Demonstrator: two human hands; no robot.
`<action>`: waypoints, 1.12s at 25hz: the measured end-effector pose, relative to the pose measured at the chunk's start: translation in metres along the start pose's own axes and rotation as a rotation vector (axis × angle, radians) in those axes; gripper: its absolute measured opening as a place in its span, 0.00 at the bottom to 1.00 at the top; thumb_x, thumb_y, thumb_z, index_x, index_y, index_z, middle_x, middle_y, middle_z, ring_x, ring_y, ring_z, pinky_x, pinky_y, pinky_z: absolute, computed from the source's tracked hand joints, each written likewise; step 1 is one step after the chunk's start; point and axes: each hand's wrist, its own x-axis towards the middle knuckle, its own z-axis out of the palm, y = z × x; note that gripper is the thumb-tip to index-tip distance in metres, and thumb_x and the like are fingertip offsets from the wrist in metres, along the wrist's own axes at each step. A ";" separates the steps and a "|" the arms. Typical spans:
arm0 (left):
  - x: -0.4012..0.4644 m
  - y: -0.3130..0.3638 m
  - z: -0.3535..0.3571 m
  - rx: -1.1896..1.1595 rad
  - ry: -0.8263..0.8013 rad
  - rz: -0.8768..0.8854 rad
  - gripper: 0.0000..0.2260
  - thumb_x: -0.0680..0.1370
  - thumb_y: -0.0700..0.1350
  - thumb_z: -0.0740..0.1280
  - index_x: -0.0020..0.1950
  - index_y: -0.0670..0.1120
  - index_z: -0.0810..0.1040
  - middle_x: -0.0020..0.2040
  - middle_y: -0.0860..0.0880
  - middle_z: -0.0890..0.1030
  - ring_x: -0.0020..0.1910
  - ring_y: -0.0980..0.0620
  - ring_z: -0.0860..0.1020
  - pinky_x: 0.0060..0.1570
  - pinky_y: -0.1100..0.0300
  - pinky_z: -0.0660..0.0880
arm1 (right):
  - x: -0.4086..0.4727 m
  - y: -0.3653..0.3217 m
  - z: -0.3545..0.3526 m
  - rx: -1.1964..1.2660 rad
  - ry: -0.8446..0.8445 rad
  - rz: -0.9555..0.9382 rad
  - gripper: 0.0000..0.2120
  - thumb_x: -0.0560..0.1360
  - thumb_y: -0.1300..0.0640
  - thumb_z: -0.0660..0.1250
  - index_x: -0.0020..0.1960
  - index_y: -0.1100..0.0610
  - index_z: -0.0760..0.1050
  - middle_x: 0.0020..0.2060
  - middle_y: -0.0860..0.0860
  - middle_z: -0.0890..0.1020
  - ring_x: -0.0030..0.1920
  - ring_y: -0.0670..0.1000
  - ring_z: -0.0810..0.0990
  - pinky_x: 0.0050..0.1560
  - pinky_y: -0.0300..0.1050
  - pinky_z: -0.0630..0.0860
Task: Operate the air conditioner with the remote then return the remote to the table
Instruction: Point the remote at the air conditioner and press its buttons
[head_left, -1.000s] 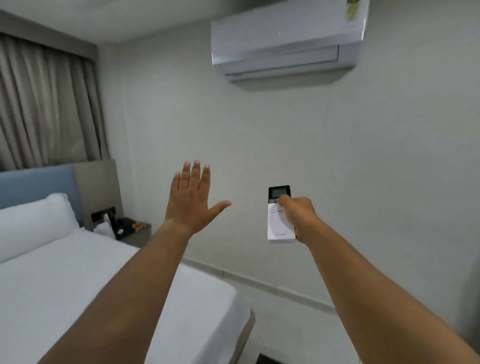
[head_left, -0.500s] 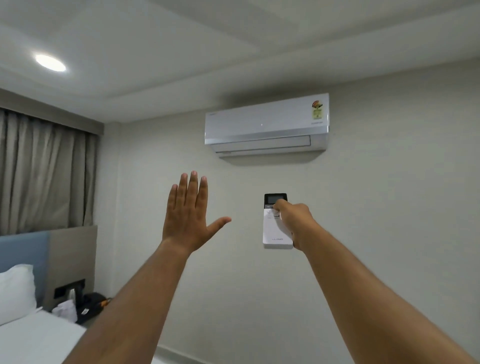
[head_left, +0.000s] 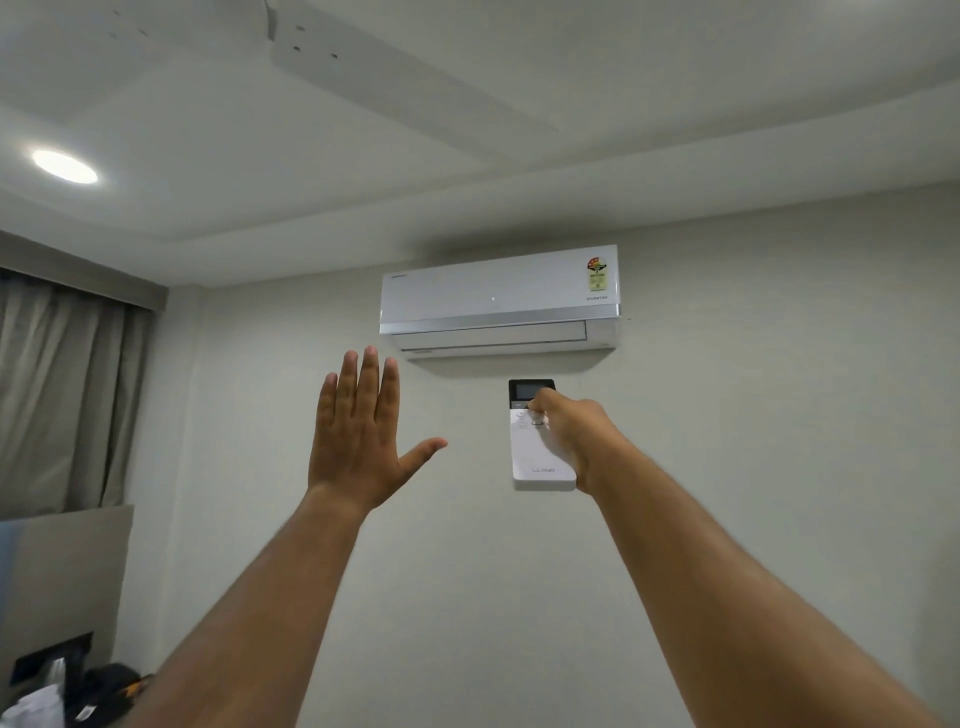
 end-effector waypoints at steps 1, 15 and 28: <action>0.001 -0.001 0.001 -0.006 0.003 -0.010 0.48 0.73 0.75 0.46 0.80 0.41 0.46 0.81 0.39 0.48 0.80 0.39 0.46 0.78 0.42 0.47 | 0.000 -0.001 0.002 0.016 0.000 -0.006 0.06 0.70 0.57 0.65 0.42 0.60 0.74 0.35 0.56 0.79 0.28 0.56 0.79 0.26 0.40 0.76; 0.010 -0.004 0.005 -0.017 0.049 -0.004 0.48 0.72 0.74 0.47 0.80 0.41 0.47 0.81 0.38 0.50 0.80 0.38 0.48 0.77 0.42 0.47 | 0.003 -0.003 0.005 0.014 -0.008 -0.013 0.08 0.70 0.58 0.65 0.46 0.61 0.74 0.34 0.56 0.79 0.28 0.56 0.78 0.23 0.40 0.75; 0.010 -0.005 0.009 -0.007 0.017 0.032 0.46 0.73 0.74 0.47 0.80 0.41 0.49 0.80 0.37 0.53 0.80 0.36 0.51 0.76 0.39 0.51 | 0.006 0.011 0.003 0.014 -0.022 -0.019 0.05 0.72 0.58 0.65 0.42 0.61 0.74 0.32 0.56 0.78 0.26 0.55 0.78 0.26 0.41 0.76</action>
